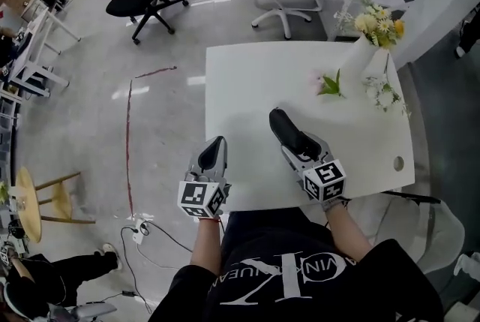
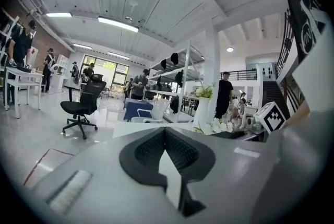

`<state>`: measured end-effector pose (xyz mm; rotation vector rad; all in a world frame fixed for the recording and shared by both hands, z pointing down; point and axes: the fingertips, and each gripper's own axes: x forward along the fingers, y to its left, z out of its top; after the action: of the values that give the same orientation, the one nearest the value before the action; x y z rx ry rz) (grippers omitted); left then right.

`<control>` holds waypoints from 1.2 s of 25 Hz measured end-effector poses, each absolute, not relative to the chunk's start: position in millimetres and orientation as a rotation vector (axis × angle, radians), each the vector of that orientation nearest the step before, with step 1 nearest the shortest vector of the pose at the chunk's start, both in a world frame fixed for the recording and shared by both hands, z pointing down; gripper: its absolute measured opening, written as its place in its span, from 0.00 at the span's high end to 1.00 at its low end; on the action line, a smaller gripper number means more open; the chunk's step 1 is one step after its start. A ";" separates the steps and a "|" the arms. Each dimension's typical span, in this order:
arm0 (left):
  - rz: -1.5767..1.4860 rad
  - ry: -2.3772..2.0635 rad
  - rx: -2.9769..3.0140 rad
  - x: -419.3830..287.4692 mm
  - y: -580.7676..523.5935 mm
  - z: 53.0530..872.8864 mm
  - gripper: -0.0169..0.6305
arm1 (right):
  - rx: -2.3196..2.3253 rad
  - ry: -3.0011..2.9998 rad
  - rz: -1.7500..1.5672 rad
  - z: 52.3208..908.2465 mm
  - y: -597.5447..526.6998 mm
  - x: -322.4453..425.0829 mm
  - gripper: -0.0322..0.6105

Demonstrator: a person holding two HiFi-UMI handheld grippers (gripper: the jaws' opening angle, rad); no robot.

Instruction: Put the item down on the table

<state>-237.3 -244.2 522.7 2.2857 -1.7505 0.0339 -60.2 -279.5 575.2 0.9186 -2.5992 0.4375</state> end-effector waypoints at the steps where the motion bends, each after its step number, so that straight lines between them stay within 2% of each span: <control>1: 0.030 -1.739 2.293 -236.1 -247.4 522.8 0.96 | 0.913 -2.593 0.438 577.5 -279.6 -61.3 0.55; 12: 0.053 -1.645 2.357 -219.0 -260.5 525.5 0.96 | 0.852 -2.558 0.500 602.6 -266.4 -62.6 0.55; 30: 0.059 -1.644 2.339 -233.3 -239.3 533.5 0.96 | 0.974 -2.470 0.644 617.6 -269.6 -51.2 0.55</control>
<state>-233.3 -239.3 533.5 2.3394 -1.6442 0.0591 -51.2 -269.6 617.6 0.9739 -2.4705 0.6439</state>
